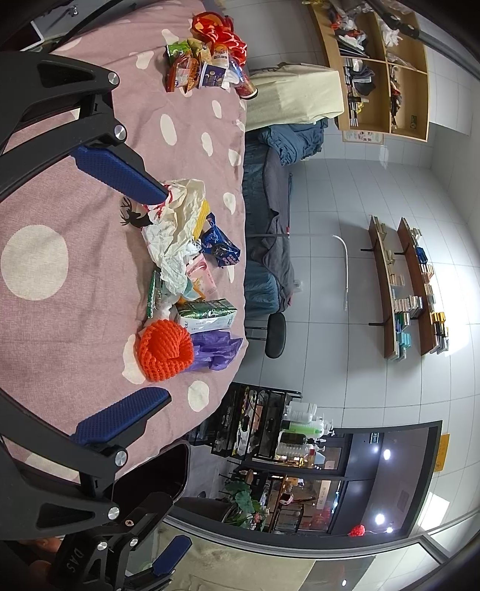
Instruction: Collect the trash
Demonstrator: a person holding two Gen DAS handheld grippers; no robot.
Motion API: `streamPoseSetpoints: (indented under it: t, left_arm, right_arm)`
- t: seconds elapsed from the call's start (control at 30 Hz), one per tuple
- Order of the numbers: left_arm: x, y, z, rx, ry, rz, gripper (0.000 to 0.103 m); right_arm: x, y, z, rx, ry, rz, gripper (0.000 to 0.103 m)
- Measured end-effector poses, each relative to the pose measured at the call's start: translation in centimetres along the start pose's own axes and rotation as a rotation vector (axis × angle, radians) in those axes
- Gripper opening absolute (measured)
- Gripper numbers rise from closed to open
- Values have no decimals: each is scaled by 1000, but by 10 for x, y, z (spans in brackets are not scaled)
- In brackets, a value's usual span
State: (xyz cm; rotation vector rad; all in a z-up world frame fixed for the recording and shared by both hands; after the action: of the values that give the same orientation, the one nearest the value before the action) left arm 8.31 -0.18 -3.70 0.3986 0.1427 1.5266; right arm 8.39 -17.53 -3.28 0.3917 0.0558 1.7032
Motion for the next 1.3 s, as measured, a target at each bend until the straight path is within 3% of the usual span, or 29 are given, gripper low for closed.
streamPoseSetpoints:
  t: [1.07, 1.3]
  left_arm:
    - [-2, -2, -11, 12, 2, -7, 98]
    - [4, -12, -27, 67, 22, -34, 98]
  right_arm:
    - [7, -2, -6, 19, 11, 10, 99]
    - [11, -8, -10, 46, 53, 12, 99]
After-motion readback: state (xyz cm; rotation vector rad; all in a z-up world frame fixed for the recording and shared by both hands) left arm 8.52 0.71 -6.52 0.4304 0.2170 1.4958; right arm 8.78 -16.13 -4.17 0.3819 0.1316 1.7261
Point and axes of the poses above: each gripper's, at about its wrist camera, not at the fingertips, and y roughly against the way its jaws point, x to its left, z to its top, the point moved 9 cm from there along -y, roughly the way its jaws point, and after that the axes turned 10 degrees about -y, right-handed, at the moved point
